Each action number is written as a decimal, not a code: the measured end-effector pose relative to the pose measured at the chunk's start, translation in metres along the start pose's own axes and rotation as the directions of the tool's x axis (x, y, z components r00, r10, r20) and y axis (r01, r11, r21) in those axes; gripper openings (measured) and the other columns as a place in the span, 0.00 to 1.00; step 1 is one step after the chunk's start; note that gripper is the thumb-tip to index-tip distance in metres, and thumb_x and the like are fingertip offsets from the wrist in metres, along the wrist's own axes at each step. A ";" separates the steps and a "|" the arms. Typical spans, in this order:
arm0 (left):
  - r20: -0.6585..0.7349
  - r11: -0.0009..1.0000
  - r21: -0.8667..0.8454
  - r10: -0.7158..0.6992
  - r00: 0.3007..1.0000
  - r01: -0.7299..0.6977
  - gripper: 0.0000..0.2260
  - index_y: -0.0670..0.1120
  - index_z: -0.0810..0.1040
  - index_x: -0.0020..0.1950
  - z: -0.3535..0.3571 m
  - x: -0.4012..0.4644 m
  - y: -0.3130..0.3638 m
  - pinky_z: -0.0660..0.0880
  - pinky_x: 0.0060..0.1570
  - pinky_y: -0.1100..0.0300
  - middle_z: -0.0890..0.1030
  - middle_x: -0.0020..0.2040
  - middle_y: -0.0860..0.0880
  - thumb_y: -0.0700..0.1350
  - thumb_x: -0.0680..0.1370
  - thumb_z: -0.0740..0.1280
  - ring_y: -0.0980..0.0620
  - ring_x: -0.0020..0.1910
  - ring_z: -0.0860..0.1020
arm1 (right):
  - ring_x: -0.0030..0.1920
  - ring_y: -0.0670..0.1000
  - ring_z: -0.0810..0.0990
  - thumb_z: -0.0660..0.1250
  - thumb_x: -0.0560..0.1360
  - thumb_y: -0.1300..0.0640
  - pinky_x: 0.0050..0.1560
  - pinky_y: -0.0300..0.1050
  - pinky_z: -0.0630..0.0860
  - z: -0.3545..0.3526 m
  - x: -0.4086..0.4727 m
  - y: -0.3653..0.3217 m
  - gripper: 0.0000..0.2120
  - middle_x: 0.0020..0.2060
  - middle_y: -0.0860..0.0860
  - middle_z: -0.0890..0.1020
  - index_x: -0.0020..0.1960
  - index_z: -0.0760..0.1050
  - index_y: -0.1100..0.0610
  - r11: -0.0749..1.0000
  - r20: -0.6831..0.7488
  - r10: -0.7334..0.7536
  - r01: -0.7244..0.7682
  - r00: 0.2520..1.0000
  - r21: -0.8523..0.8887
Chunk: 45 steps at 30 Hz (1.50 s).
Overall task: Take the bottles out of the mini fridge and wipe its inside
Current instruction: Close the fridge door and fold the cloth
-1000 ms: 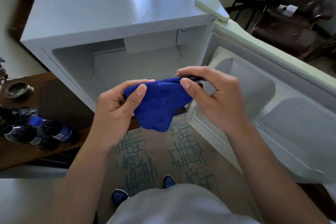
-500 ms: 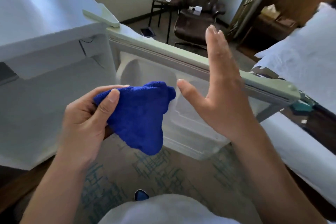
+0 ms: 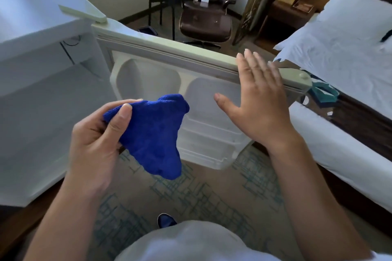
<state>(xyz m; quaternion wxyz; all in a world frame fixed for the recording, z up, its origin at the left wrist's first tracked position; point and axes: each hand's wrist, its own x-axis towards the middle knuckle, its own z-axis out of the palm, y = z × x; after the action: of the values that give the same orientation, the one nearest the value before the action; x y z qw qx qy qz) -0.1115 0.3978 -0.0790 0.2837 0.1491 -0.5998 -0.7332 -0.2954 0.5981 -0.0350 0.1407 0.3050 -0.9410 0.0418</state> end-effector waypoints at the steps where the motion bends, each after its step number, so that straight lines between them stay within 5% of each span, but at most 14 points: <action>1: -0.001 1.000 -0.002 0.003 1.000 -0.003 0.16 0.50 0.86 0.53 -0.005 -0.005 0.003 0.74 0.52 0.38 0.86 0.50 0.46 0.60 0.75 0.73 0.43 0.50 0.80 | 0.83 0.55 0.52 0.52 0.78 0.31 0.83 0.54 0.45 -0.002 -0.003 -0.004 0.44 0.83 0.56 0.55 0.83 0.52 0.58 1.000 -0.001 0.014 -0.014 1.000 0.006; 14: -0.082 1.000 0.002 -0.016 0.997 0.016 0.11 0.51 0.87 0.52 -0.088 -0.106 0.037 0.74 0.52 0.37 0.86 0.49 0.48 0.54 0.77 0.68 0.45 0.51 0.81 | 0.84 0.56 0.48 0.56 0.79 0.31 0.82 0.52 0.44 -0.044 -0.058 -0.061 0.45 0.83 0.59 0.51 0.83 0.48 0.60 0.997 0.182 0.073 -0.071 0.981 -0.020; 22: -0.151 1.000 -0.014 -0.018 0.988 0.016 0.10 0.52 0.87 0.50 -0.122 -0.150 0.041 0.79 0.43 0.60 0.87 0.47 0.51 0.52 0.78 0.67 0.51 0.47 0.82 | 0.84 0.54 0.42 0.57 0.80 0.33 0.81 0.48 0.40 -0.074 -0.102 -0.113 0.47 0.84 0.58 0.45 0.83 0.42 0.61 0.997 0.363 -0.015 0.042 0.932 -0.068; 28: -0.170 0.999 -0.034 -0.001 0.985 -0.005 0.10 0.53 0.87 0.50 -0.138 -0.168 0.039 0.79 0.49 0.60 0.87 0.49 0.52 0.53 0.77 0.68 0.50 0.51 0.82 | 0.84 0.53 0.44 0.54 0.84 0.38 0.80 0.45 0.45 -0.095 -0.117 -0.155 0.39 0.84 0.56 0.45 0.84 0.43 0.59 0.988 0.452 -0.139 0.154 0.881 0.003; 32: -0.203 0.999 -0.014 0.030 0.979 -0.034 0.10 0.53 0.87 0.51 -0.152 -0.176 0.045 0.79 0.47 0.61 0.87 0.48 0.51 0.54 0.77 0.68 0.51 0.49 0.82 | 0.84 0.51 0.42 0.50 0.83 0.35 0.80 0.45 0.41 -0.097 -0.120 -0.181 0.39 0.84 0.55 0.45 0.84 0.43 0.59 0.971 0.455 -0.232 0.232 0.860 0.056; 38: -0.314 0.997 0.043 0.070 0.947 -0.059 0.11 0.54 0.86 0.53 -0.181 -0.193 0.058 0.75 0.52 0.47 0.86 0.48 0.51 0.57 0.78 0.68 0.47 0.49 0.81 | 0.83 0.47 0.42 0.40 0.76 0.28 0.80 0.42 0.40 -0.092 -0.120 -0.217 0.46 0.84 0.52 0.45 0.84 0.44 0.56 0.926 0.398 -0.375 0.318 0.837 0.204; 45: -0.462 0.989 0.147 0.067 0.885 0.002 0.11 0.54 0.86 0.53 -0.217 -0.203 0.064 0.82 0.46 0.57 0.87 0.48 0.51 0.55 0.79 0.65 0.49 0.50 0.83 | 0.83 0.44 0.43 0.37 0.74 0.25 0.80 0.41 0.40 -0.076 -0.103 -0.248 0.48 0.84 0.49 0.49 0.84 0.48 0.54 0.821 0.264 -0.559 0.480 0.786 0.310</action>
<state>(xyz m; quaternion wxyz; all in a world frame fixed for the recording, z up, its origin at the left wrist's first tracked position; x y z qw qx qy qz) 0.1867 0.3383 -0.0937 0.4199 0.3304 -0.5677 -0.6263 -0.0517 0.4674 0.0057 -0.0551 0.5699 -0.8181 0.0543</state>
